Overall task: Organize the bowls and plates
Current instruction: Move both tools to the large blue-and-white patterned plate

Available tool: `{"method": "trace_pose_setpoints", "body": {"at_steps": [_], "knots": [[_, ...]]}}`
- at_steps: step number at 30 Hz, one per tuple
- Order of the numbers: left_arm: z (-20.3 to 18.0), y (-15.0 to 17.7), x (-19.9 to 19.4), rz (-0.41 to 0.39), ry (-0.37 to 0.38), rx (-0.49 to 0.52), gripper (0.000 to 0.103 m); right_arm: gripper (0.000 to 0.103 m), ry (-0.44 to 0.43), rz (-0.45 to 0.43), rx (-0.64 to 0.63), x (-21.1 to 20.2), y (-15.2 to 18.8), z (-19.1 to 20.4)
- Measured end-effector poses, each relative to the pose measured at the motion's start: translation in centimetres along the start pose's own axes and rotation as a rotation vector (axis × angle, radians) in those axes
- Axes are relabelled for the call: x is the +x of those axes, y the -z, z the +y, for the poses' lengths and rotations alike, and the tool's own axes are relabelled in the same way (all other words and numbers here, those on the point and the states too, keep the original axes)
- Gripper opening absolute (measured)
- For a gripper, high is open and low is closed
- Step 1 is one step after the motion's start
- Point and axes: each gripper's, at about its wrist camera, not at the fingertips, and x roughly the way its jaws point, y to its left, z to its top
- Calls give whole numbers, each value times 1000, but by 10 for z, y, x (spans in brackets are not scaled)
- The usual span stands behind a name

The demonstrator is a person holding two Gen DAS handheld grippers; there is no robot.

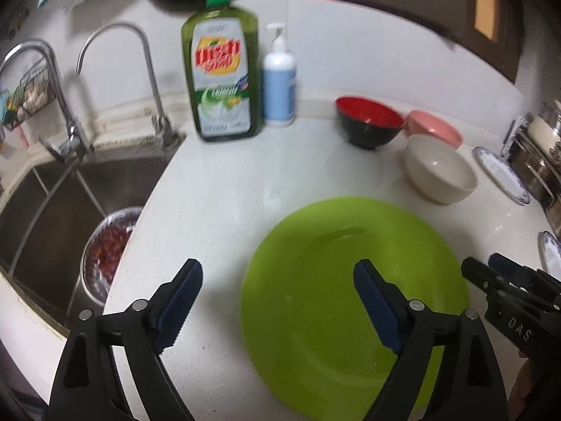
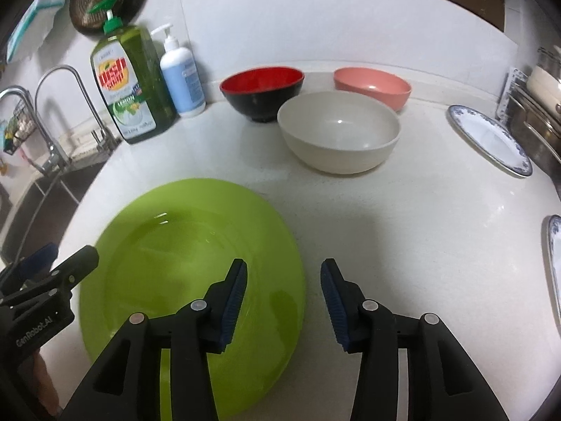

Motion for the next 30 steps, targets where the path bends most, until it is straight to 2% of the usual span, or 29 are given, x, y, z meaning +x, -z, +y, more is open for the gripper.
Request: {"method": "trace_pose_setpoints", "body": {"at_steps": [2,6,13,20,27,30], "knots": [[-6,-4,-8,-25,13,18,96,59,13,-24,20,-13,0,-4],[-20,-10,-27,-83,51,71,102,69,62,-79,47,-41,2,-12],[-52,-20,-54,-158,146,162,103,70,181,-166,142,-91,12,-39],[-93,-32,-74,-198,251,205,103,70,303,-250,194,-138,18,-66],[-145,-44,-93,-217,358,249,103,70,377,-314,254,-175,23,-107],[-167,-45,-100,-233,382,273,103,70,404,-337,280,-187,26,-124]]}}
